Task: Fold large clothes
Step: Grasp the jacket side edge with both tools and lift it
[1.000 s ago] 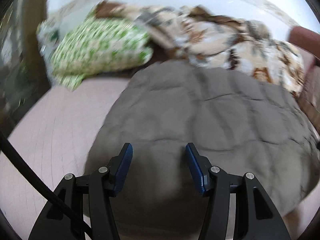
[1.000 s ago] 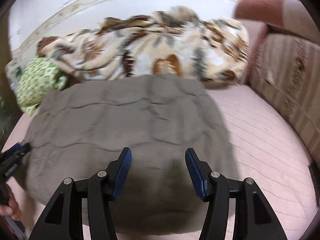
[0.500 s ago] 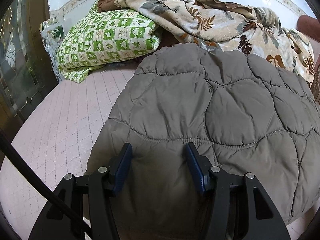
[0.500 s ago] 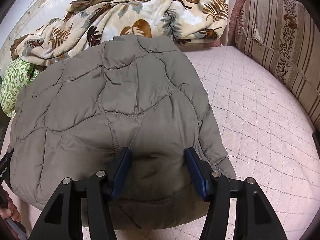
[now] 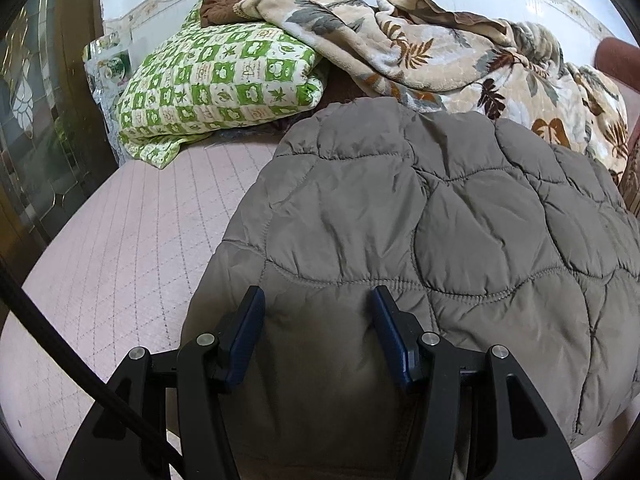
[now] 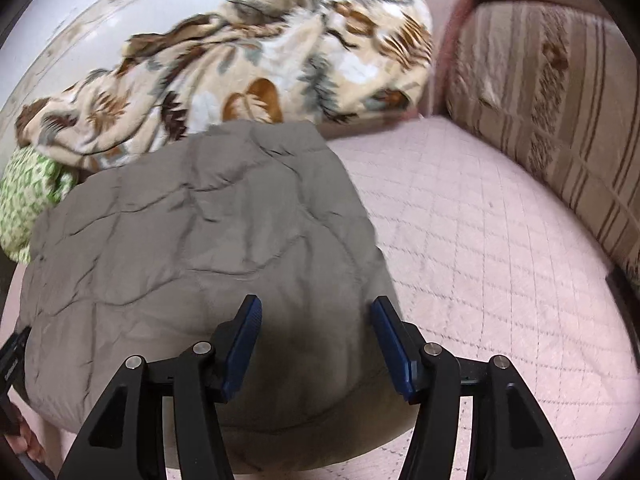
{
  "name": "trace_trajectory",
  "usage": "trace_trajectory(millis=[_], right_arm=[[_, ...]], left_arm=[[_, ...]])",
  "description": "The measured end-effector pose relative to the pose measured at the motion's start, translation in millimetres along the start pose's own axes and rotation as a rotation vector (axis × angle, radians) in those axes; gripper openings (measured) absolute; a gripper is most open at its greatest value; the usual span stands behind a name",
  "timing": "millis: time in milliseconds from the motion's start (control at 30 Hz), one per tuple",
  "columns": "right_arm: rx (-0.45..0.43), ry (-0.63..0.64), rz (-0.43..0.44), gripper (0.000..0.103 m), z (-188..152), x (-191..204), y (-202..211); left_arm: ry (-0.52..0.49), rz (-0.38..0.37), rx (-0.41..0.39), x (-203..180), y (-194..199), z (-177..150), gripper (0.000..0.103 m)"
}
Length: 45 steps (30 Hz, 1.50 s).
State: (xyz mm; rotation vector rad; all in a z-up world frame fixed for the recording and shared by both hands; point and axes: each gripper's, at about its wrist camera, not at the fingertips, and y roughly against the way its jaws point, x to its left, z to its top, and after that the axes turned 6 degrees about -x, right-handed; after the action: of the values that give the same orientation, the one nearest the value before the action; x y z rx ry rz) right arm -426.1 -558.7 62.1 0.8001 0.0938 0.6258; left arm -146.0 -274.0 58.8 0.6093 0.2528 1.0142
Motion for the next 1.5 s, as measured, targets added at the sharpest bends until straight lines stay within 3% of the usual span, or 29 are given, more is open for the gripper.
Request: trace_trajectory(millis=[133, 200, 333, 467, 600, 700, 800, 1100, 1233, 1500], right_arm=[[0.082, -0.039, 0.034, 0.062, -6.3, -6.3, -17.8], [0.084, -0.049, 0.044, 0.062, -6.7, -8.5, -17.7], [0.043, -0.108, 0.078, 0.062, 3.3, -18.7, 2.1], [0.023, -0.167, 0.100, 0.062, 7.9, -34.3, 23.8], [0.017, -0.254, 0.152, 0.062, 4.6, -56.5, 47.6], [-0.006, -0.323, 0.151, 0.075, -5.4, -81.6, 69.3], [0.017, -0.400, 0.150, 0.077, -26.1, -105.9, 76.2], [0.142, -0.614, 0.294, 0.077, -57.7, -118.5, 45.7], [0.180, -0.667, 0.362, 0.080, -64.5, -110.4, 32.5], [0.187, -0.732, 0.380, 0.081, -67.9, -111.2, 22.1]], left_arm=[[0.016, -0.025, 0.025, 3.6, -5.2, 1.6, 0.055], [0.037, -0.045, 0.033, 7.6, -3.6, 5.3, 0.054], [0.176, -0.129, 0.054, 37.8, 7.7, 17.9, 0.054], [0.249, -0.141, 0.082, 72.7, 20.7, 20.6, 0.054], [0.357, -0.134, 0.128, 111.6, 36.8, 3.1, 0.069], [0.452, -0.158, 0.175, 137.8, 45.9, -20.6, 0.069], [0.518, -0.175, 0.240, 150.9, 46.9, -43.4, 0.069], [0.664, -0.332, 0.282, 141.8, 30.3, -53.4, 0.069], [0.688, -0.341, 0.267, 133.8, 21.2, -49.6, 0.070], [0.694, -0.313, 0.284, 117.9, 6.8, -52.7, 0.076]])
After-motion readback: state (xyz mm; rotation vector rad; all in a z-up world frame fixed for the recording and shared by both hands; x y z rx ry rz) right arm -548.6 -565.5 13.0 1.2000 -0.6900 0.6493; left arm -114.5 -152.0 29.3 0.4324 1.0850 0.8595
